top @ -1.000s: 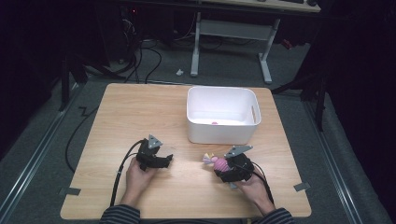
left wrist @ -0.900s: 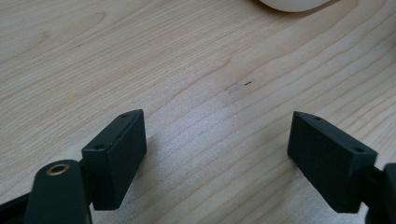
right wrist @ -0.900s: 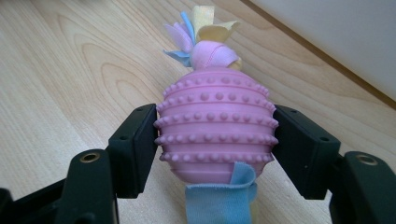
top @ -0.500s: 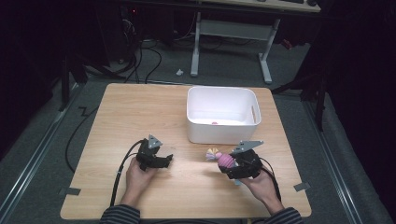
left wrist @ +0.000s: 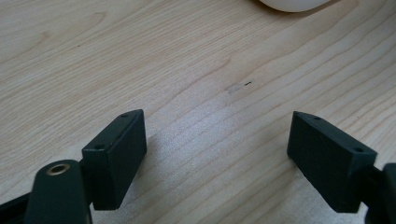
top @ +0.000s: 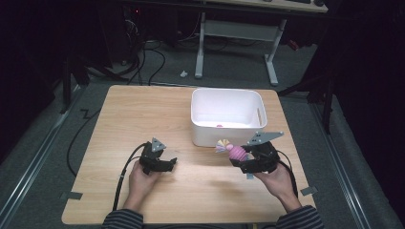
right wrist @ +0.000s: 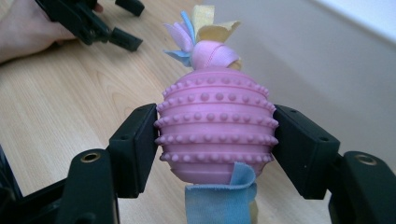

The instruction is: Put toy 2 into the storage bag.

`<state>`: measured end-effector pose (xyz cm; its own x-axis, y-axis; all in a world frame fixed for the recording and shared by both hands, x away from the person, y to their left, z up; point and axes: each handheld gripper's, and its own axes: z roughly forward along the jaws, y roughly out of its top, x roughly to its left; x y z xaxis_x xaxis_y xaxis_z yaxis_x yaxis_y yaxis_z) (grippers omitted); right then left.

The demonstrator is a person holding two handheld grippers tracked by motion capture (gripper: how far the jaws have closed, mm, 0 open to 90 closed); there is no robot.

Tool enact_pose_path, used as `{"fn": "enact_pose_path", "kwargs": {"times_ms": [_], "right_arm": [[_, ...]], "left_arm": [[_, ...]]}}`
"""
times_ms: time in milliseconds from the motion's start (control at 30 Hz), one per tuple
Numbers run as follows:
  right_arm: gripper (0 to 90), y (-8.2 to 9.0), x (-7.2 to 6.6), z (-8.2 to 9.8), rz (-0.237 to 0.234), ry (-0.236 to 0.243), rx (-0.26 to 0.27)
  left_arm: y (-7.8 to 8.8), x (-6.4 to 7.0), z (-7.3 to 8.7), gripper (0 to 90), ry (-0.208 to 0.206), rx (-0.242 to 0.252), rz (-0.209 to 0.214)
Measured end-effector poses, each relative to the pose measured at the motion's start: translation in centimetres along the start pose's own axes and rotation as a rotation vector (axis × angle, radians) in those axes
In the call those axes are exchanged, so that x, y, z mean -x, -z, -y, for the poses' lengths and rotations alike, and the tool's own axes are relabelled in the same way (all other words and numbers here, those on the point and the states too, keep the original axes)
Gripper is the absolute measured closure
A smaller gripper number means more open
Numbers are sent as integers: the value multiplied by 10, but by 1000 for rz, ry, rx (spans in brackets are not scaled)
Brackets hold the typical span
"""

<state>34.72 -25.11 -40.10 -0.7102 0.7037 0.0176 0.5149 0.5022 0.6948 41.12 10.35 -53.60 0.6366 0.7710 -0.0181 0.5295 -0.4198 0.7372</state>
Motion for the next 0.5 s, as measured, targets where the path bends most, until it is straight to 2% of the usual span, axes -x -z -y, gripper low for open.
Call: {"fn": "enact_pose_path", "kwargs": {"times_ms": [267, 500], "right_arm": [[344, 17, 9, -16, 12, -4, 32], [345, 24, 18, -30, 31, 25, 46]], "left_arm": [[0, 0, 0, 200, 0, 0, 0], [0, 0, 0, 199, 0, -1, 0]]}}
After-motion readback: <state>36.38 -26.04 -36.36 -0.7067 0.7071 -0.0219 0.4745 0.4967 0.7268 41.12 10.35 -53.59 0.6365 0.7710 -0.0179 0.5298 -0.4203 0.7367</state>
